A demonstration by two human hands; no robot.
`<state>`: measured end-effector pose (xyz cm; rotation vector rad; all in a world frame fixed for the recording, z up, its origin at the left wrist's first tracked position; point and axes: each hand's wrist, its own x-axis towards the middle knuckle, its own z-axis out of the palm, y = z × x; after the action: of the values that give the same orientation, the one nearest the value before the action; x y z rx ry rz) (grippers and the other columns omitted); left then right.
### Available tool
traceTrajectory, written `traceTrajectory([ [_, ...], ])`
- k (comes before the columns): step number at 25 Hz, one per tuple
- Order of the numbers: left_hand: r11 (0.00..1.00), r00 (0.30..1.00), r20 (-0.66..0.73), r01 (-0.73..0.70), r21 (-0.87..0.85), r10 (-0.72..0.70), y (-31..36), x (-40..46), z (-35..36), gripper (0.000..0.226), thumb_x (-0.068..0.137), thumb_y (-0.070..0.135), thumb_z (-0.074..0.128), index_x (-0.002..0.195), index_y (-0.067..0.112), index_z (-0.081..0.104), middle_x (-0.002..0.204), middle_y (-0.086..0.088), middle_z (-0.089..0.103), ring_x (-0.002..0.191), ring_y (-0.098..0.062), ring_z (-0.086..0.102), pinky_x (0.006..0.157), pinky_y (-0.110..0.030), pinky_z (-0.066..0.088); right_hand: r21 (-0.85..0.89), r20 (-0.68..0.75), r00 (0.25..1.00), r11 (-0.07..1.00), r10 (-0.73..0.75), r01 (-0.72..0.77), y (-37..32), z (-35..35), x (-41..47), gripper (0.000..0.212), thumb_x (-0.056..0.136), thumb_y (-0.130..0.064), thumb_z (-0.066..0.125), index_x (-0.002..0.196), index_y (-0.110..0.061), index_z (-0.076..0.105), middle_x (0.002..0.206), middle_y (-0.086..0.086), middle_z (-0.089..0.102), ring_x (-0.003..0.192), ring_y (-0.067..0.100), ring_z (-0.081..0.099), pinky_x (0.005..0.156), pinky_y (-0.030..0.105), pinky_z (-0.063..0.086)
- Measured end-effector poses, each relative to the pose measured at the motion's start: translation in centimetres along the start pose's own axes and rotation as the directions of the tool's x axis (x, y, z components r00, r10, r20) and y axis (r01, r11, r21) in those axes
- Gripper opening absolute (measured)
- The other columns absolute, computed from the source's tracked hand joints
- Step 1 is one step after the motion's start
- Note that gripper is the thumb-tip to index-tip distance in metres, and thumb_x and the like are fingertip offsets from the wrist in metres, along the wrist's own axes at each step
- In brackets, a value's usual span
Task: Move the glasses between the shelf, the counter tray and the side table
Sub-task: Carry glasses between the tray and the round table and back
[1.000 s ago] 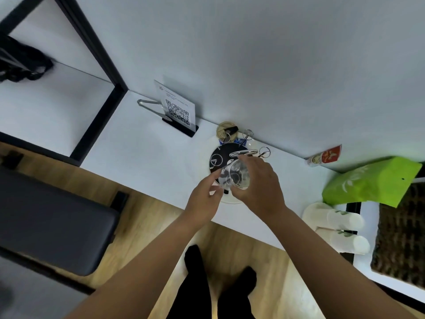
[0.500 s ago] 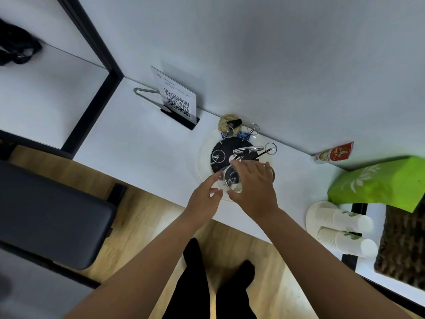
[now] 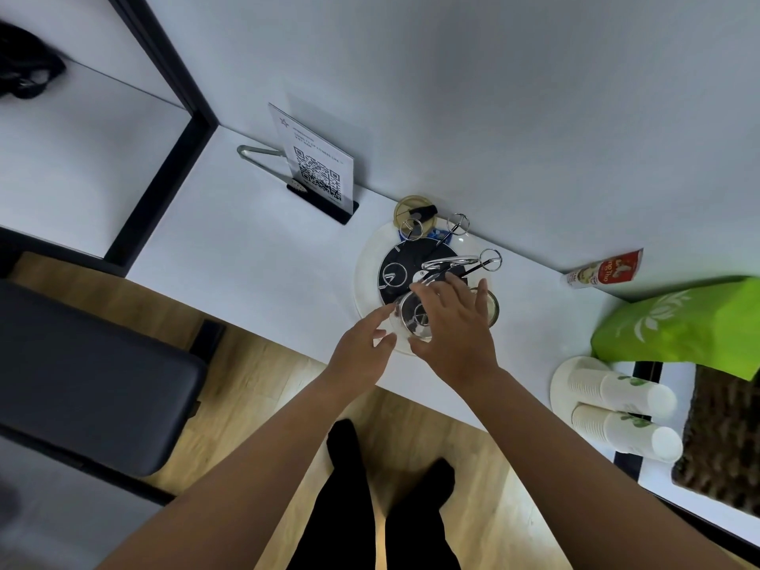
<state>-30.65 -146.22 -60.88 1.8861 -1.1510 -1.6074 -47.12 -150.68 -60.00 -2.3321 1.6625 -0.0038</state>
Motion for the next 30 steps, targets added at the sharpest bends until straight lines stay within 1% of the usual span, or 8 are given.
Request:
traceTrajectory([
  [3,0.999,0.998,-0.059,-0.024,0.023,0.025,0.1,0.3,-0.8,0.048,0.106,0.021,0.055,0.152,0.035,0.046,0.155,0.013,0.049,0.132,-0.011,0.055,0.107,-0.031,0.045,-0.024,-0.005,1.000,1.000,-0.007,0.007,0.2,0.0,-0.2,0.087,0.065,-0.032,0.091,0.143,-0.020,0.055,0.132,0.005,0.064,0.144,0.036,0.044,0.121,0.071,0.016],
  [8,0.988,0.975,-0.169,-0.129,0.084,0.142,1.3,1.9,-2.1,0.052,0.106,0.022,0.055,0.154,0.037,0.042,0.157,0.013,0.046,0.134,-0.010,0.053,0.109,-0.035,0.047,-0.016,0.010,1.000,1.000,0.007,-0.007,0.5,0.0,-0.5,0.091,0.064,-0.034,0.090,0.147,-0.022,0.053,0.139,0.006,0.061,0.150,0.037,0.037,0.121,0.069,0.016],
  [10,0.971,0.965,-0.159,-0.187,0.146,0.209,1.8,2.5,-2.3,0.055,0.105,0.021,0.056,0.156,0.035,0.040,0.158,0.012,0.045,0.137,-0.012,0.051,0.111,-0.035,0.046,-0.005,0.011,1.000,1.000,0.010,-0.010,0.6,-0.1,-0.7,0.093,0.066,-0.040,0.089,0.148,-0.023,0.051,0.144,0.007,0.059,0.152,0.037,0.034,0.120,0.069,0.017],
  [14,0.913,0.950,-0.089,-0.257,0.316,0.298,2.4,3.4,-2.3,0.057,0.104,0.021,0.058,0.157,0.031,0.040,0.159,0.008,0.046,0.140,-0.013,0.048,0.108,-0.025,0.038,0.039,-0.001,1.000,0.999,0.022,-0.022,0.6,-0.1,-1.0,0.087,0.076,-0.053,0.081,0.151,-0.024,0.048,0.154,0.007,0.052,0.155,0.035,0.028,0.121,0.067,0.014],
  [16,0.891,0.947,-0.064,-0.271,0.365,0.315,2.5,3.7,-2.2,0.054,0.105,0.026,0.057,0.156,0.031,0.042,0.157,0.007,0.048,0.138,-0.015,0.050,0.108,-0.029,0.040,0.052,-0.001,0.999,0.998,0.040,-0.040,0.6,0.0,-0.9,0.083,0.081,-0.056,0.076,0.153,-0.025,0.046,0.156,0.007,0.050,0.156,0.034,0.026,0.121,0.066,0.012],
  [18,0.878,0.945,-0.065,-0.270,0.395,0.320,2.4,3.9,-2.1,0.052,0.104,0.031,0.058,0.155,0.032,0.044,0.154,0.007,0.051,0.136,-0.015,0.052,0.107,-0.032,0.043,0.054,-0.007,0.999,0.997,0.048,-0.048,0.4,0.2,-0.8,0.078,0.083,-0.056,0.073,0.151,-0.025,0.049,0.155,0.008,0.051,0.156,0.034,0.027,0.121,0.066,0.013],
  [25,0.842,0.918,-0.136,-0.272,0.466,0.372,2.4,4.0,-1.7,0.044,0.102,0.037,0.063,0.145,0.028,0.058,0.140,0.005,0.065,0.124,-0.017,0.061,0.094,-0.023,0.041,0.012,-0.050,0.998,1.000,0.027,-0.027,1.1,0.5,-1.2,0.071,0.078,-0.042,0.077,0.142,-0.020,0.059,0.138,0.005,0.062,0.150,0.036,0.036,0.118,0.068,0.025],
  [30,0.791,0.903,-0.117,-0.291,0.538,0.412,2.6,3.5,-1.2,0.044,0.101,0.039,0.064,0.142,0.025,0.062,0.132,0.001,0.071,0.120,-0.021,0.064,0.095,-0.034,0.050,0.005,-0.059,0.998,1.000,0.027,-0.027,2.2,0.4,-1.4,0.072,0.079,-0.042,0.077,0.145,-0.021,0.056,0.146,0.008,0.059,0.152,0.037,0.034,0.122,0.067,0.020],
])
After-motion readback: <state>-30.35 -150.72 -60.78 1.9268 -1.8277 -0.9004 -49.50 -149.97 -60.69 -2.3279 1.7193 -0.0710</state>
